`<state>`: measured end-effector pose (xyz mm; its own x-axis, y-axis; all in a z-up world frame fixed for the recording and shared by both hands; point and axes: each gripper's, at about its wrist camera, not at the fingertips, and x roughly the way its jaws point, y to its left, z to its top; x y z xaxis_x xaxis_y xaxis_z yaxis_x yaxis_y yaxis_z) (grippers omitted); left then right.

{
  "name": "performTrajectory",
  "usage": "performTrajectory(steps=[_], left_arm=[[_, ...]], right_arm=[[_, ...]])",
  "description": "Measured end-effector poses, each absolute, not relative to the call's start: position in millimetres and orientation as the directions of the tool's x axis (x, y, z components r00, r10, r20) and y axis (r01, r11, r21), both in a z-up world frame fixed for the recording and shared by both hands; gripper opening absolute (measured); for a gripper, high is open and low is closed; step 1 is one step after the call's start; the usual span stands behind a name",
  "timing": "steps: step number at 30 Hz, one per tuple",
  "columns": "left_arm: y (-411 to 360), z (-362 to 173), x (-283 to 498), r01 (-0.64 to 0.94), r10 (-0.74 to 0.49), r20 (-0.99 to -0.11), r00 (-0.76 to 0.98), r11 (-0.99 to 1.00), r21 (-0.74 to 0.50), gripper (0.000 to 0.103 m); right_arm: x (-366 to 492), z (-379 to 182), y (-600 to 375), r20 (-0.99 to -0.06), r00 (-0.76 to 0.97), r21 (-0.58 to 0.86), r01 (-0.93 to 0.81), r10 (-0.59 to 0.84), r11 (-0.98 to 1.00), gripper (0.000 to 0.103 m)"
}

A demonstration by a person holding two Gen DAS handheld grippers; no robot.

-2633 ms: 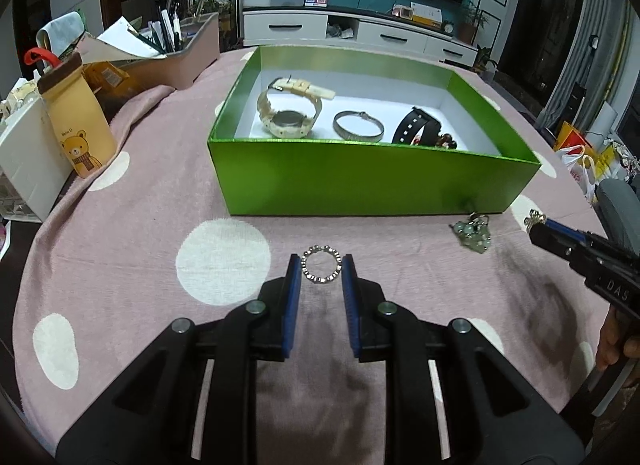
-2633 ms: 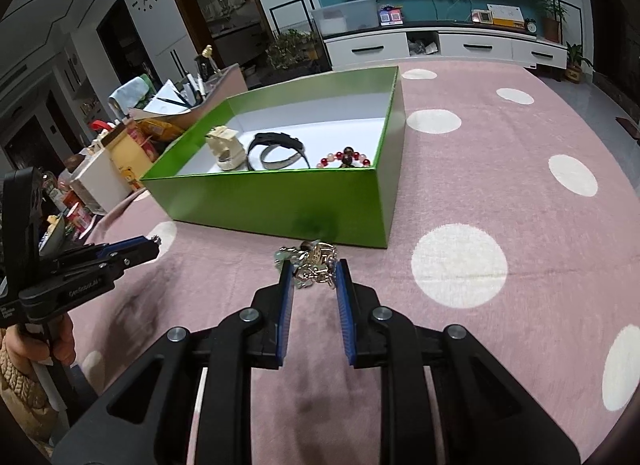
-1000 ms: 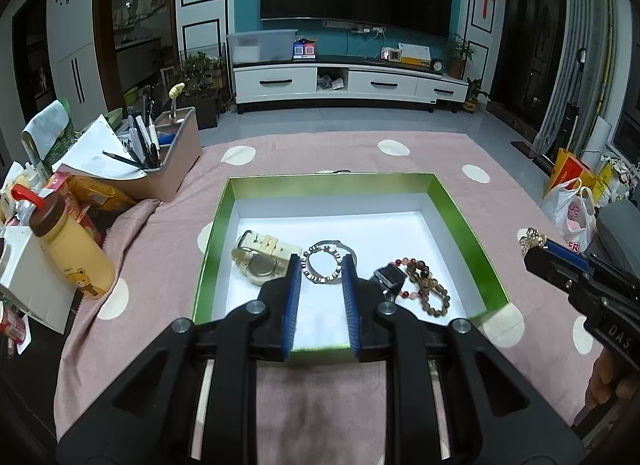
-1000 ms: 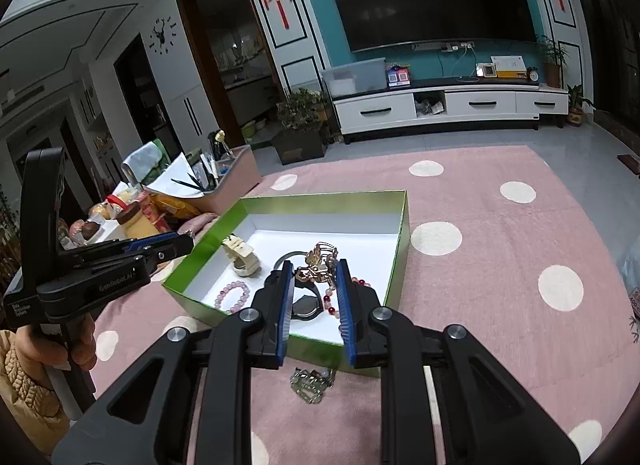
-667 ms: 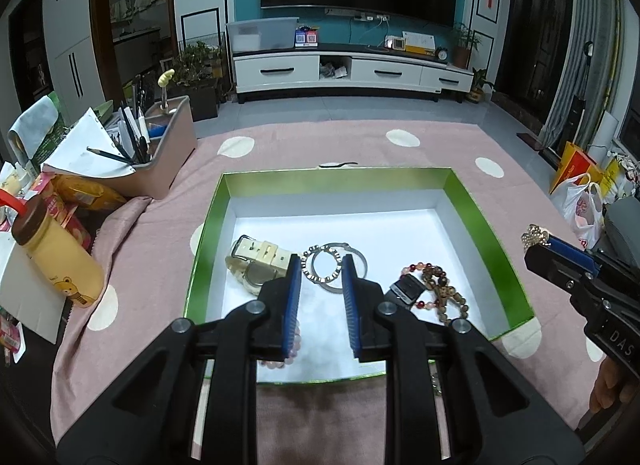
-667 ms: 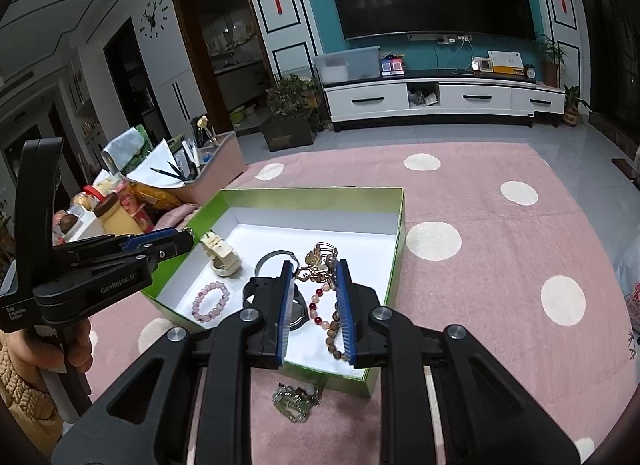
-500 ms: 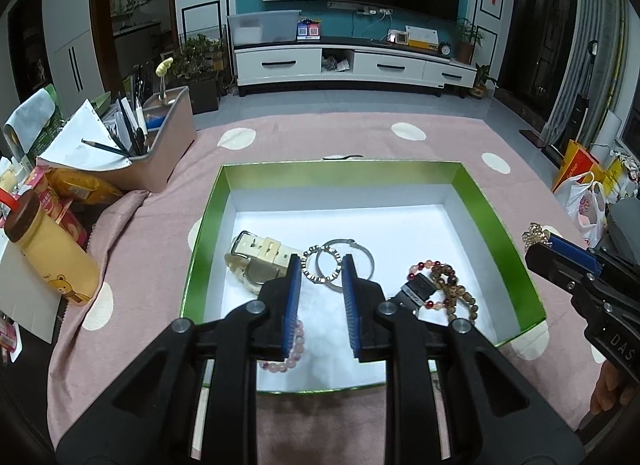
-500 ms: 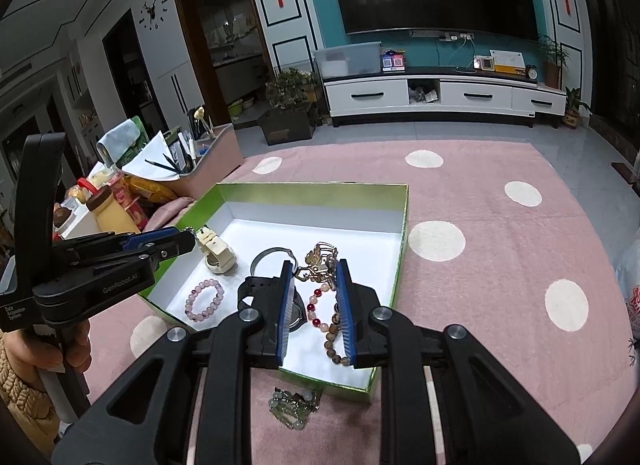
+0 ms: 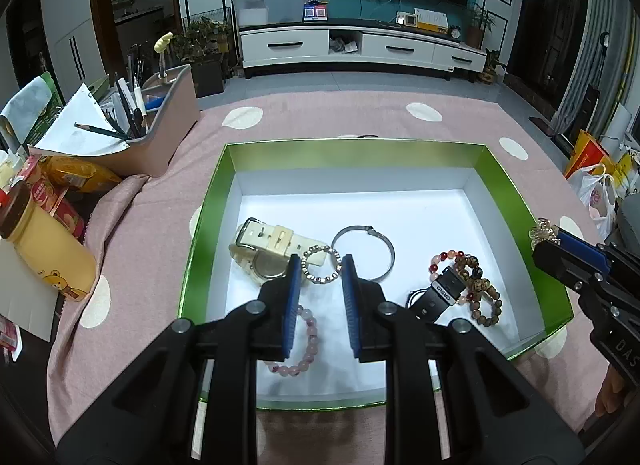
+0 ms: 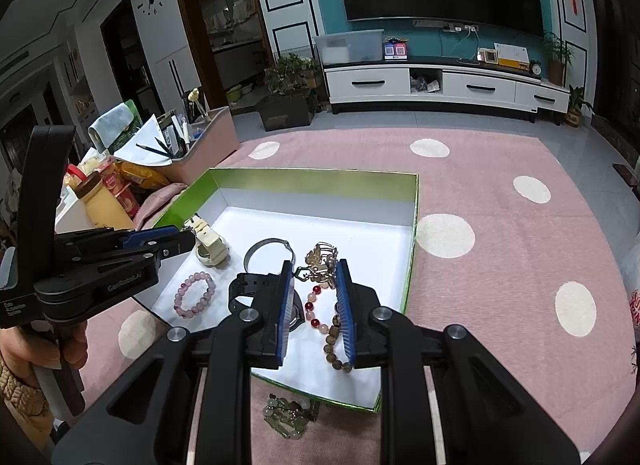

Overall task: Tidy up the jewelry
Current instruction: 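Open both tools to drop the ring and charm into the box, then withdraw both open tools from the green box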

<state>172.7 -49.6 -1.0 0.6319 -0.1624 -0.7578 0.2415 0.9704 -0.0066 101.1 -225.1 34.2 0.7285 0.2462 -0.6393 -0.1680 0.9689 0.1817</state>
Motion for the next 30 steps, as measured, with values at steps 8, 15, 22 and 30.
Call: performTrajectory(steps=[8, 15, 22, 30], left_arm=[[-52.7, -4.7, 175.3, 0.242, -0.150, -0.770, 0.621, 0.970, 0.007, 0.020], [-51.7, -6.3, 176.4, 0.236, -0.138, -0.772, 0.620, 0.972, 0.016, 0.020], [-51.0, -6.0, 176.4, 0.235, -0.134, -0.771, 0.622, 0.972, 0.021, 0.021], [-52.1, -2.8, 173.2, 0.240, -0.137, -0.766, 0.628, 0.970, 0.024, 0.021]], right_arm=[[106.3, 29.7, -222.8, -0.651, 0.719, 0.181, -0.165, 0.243, 0.970, 0.021], [107.3, 29.3, -222.7, -0.654, 0.716, 0.182, -0.164, 0.244, 0.970, 0.021], [108.2, 29.2, -220.8, -0.654, 0.715, 0.180, -0.169, 0.246, 0.969, 0.021], [107.4, 30.2, -220.2, -0.651, 0.717, 0.184, -0.169, 0.249, 0.968, 0.022]])
